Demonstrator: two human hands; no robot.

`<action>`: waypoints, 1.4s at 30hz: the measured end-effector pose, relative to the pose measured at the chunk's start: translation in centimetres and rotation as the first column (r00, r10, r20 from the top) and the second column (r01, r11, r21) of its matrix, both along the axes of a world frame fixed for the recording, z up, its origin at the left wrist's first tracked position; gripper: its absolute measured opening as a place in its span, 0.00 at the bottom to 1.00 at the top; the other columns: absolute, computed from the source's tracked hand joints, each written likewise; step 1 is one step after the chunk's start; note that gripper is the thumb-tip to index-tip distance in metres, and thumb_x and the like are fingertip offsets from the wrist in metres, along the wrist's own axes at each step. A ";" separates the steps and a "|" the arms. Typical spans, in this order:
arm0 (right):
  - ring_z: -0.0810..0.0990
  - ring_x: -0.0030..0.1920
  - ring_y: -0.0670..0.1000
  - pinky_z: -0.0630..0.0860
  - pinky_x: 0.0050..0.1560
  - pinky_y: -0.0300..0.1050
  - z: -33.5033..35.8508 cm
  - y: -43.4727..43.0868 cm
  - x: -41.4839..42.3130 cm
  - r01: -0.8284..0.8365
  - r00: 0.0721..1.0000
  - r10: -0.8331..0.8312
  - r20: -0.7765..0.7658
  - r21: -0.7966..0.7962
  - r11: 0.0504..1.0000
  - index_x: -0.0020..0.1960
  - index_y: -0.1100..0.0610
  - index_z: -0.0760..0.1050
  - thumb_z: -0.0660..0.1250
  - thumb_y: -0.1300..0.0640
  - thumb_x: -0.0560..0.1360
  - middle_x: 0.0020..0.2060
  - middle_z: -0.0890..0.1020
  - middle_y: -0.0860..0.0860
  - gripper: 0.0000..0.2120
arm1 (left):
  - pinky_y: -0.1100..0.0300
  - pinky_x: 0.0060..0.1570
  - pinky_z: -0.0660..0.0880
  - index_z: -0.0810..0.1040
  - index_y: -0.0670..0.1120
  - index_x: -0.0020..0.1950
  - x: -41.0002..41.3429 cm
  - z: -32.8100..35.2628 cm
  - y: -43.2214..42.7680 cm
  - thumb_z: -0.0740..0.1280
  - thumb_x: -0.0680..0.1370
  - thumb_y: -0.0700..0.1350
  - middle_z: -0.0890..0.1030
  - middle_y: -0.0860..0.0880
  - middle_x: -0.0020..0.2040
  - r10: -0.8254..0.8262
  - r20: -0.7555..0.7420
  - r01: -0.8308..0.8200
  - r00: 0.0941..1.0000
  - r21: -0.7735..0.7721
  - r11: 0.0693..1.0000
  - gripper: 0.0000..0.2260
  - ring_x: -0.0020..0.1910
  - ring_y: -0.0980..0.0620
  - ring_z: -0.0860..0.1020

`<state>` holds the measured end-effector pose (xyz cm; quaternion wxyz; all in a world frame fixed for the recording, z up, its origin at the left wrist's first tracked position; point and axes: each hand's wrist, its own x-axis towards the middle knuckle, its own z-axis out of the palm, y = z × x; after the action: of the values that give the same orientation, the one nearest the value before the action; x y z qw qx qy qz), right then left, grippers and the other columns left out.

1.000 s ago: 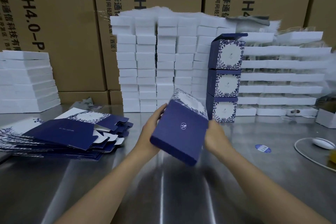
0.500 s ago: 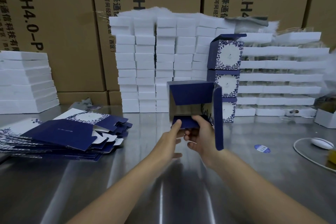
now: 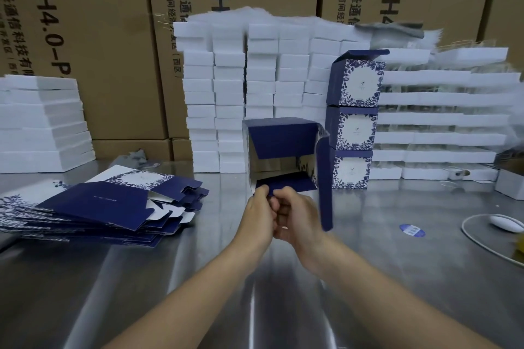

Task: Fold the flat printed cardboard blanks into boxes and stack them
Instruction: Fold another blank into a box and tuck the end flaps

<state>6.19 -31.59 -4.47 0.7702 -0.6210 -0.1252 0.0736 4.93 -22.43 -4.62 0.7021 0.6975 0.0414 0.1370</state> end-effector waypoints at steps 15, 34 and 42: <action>0.69 0.27 0.48 0.65 0.34 0.45 0.9 -1.1 0.1 0.016 0.999 -0.017 -0.042 -0.023 1.000 0.30 0.50 0.67 0.63 0.51 0.78 0.29 0.71 0.49 0.19 | 0.64 0.33 0.78 0.77 0.43 0.37 -0.7 0.5 -0.3 0.52 0.87 0.50 0.77 0.47 0.31 -0.021 0.051 0.022 0.998 -0.015 1.000 0.24 0.34 0.50 0.76; 0.68 0.26 0.44 0.66 0.33 0.40 0.6 -1.4 0.7 0.211 0.977 -0.208 -0.049 0.065 0.975 0.34 0.52 0.68 0.62 0.51 0.85 0.28 0.74 0.47 0.20 | 0.53 0.48 0.84 0.85 0.51 0.55 -0.3 0.3 -0.4 0.48 0.90 0.53 0.89 0.55 0.48 -0.015 0.041 0.019 0.999 -0.103 0.995 0.25 0.49 0.58 0.87; 0.72 0.28 0.46 0.69 0.32 0.39 0.0 -1.7 1.6 0.105 0.991 -0.103 0.087 -0.022 0.994 0.35 0.52 0.73 0.65 0.46 0.84 0.34 0.80 0.48 0.20 | 0.48 0.53 0.85 0.83 0.46 0.61 0.4 0.0 0.9 0.50 0.89 0.51 0.89 0.50 0.49 0.018 0.032 -0.011 0.999 -0.195 0.981 0.22 0.47 0.54 0.88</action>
<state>7.79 -33.31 -4.43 0.7586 -0.6394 -0.1247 0.0083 5.38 -21.51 -4.58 0.7667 0.6226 0.0479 0.1493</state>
